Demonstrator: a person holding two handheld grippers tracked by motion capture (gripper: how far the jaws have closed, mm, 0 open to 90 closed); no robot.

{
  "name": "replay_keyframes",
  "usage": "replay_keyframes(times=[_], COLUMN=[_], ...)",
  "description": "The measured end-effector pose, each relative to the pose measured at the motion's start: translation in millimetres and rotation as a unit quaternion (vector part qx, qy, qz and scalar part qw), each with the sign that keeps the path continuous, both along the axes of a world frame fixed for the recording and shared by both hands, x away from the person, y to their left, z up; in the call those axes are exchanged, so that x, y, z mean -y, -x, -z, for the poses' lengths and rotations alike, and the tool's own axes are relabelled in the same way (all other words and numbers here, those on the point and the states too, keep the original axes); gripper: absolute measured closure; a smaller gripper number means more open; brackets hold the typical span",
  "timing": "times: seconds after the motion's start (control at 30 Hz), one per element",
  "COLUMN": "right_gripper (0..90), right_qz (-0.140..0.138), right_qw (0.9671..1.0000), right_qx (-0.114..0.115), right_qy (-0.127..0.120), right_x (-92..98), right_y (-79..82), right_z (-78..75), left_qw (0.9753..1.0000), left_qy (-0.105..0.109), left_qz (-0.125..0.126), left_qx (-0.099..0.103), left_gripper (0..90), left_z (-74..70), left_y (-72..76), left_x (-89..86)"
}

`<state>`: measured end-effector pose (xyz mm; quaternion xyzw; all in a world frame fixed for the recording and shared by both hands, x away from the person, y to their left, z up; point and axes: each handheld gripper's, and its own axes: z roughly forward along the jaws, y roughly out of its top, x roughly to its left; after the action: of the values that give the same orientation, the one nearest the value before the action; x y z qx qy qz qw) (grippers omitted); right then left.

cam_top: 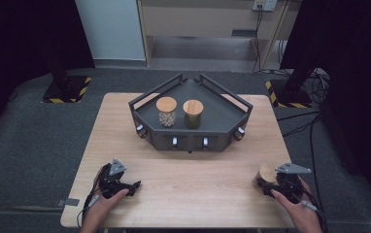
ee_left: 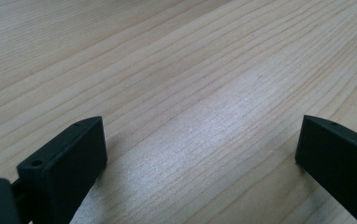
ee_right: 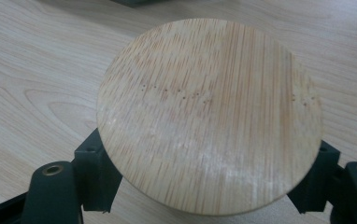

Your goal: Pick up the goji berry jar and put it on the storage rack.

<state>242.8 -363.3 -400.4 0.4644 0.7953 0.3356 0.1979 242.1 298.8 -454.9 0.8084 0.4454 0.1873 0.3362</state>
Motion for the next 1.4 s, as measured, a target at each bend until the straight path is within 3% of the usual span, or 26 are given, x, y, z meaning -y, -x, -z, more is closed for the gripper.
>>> replay_keyframes(times=[1.4], right_gripper=[26.3], right_qz=[-0.023], right_qw=[0.9997], right_qx=[0.008], right_qy=[0.003], right_x=[-25.4], right_y=[-8.4], right_z=[-40.4], left_qw=[1.0000], left_qy=[-0.001], left_qz=[0.000], left_qx=[-0.001], left_gripper=[0.7], left_z=[-0.3], left_y=[-0.1], left_x=[0.1])
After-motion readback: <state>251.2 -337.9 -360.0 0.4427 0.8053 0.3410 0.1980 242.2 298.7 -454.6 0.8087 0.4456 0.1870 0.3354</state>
